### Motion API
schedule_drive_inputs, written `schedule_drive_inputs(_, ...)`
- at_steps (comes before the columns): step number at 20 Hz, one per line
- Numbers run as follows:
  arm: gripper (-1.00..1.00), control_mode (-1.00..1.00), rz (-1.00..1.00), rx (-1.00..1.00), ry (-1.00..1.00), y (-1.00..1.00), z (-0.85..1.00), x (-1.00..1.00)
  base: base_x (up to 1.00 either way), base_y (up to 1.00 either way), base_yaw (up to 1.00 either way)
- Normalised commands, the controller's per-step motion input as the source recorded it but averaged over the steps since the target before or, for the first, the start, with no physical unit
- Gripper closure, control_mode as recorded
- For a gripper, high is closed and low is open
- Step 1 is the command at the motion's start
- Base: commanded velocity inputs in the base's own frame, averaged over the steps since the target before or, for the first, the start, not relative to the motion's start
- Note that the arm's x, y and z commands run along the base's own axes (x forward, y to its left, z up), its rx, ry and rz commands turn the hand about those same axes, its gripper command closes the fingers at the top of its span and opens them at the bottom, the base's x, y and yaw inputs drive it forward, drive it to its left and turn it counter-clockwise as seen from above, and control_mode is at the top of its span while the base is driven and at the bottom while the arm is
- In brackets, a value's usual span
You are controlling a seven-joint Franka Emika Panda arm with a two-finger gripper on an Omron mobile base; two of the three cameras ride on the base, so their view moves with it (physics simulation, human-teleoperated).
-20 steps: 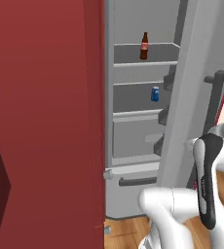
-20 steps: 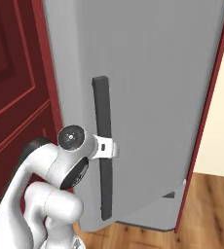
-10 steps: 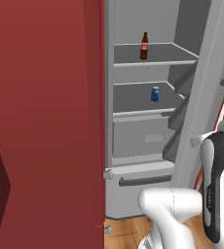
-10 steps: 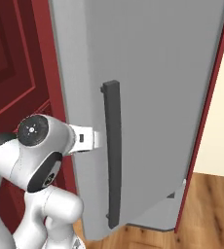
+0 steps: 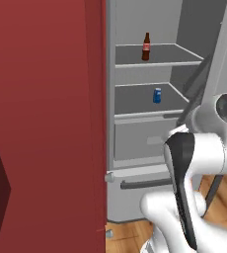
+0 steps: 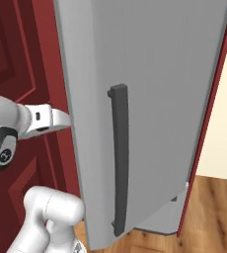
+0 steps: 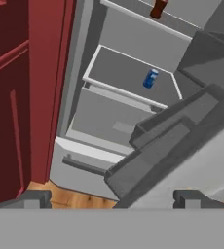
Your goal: Open the fridge, grab two sodas, and place both sodas inside the bowl with ice on the dining counter.
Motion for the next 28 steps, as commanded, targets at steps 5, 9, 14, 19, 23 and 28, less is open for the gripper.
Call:
schedule_drive_inputs(5, -1.00, -1.00, 0.01, -0.08, 0.06, 0.29, 0.08, 0.70, 0.00, 0.00, 0.00)
schedule_drive_inputs(9, -1.00, -1.00, 0.01, -0.02, 0.04, 0.00, 0.00, 0.77, 0.00, 0.00, 0.00)
schedule_drive_inputs(14, -1.00, -1.00, 0.00, -0.02, 0.05, 0.01, 0.00, 0.73, 0.00, 0.00, 0.00)
schedule_drive_inputs(19, -1.00, -1.00, 0.00, -0.04, 0.02, -0.01, 0.00, 0.54, 0.00, 0.00, 0.00)
schedule_drive_inputs(23, -1.00, -1.00, 0.00, -0.06, 0.02, -0.09, -0.02, 0.41, 0.00, 0.00, 0.00)
schedule_drive_inputs(28, -1.00, -1.00, 0.00, -0.05, 0.00, -0.35, -0.06, 0.24, 0.00, 0.00, 0.00)
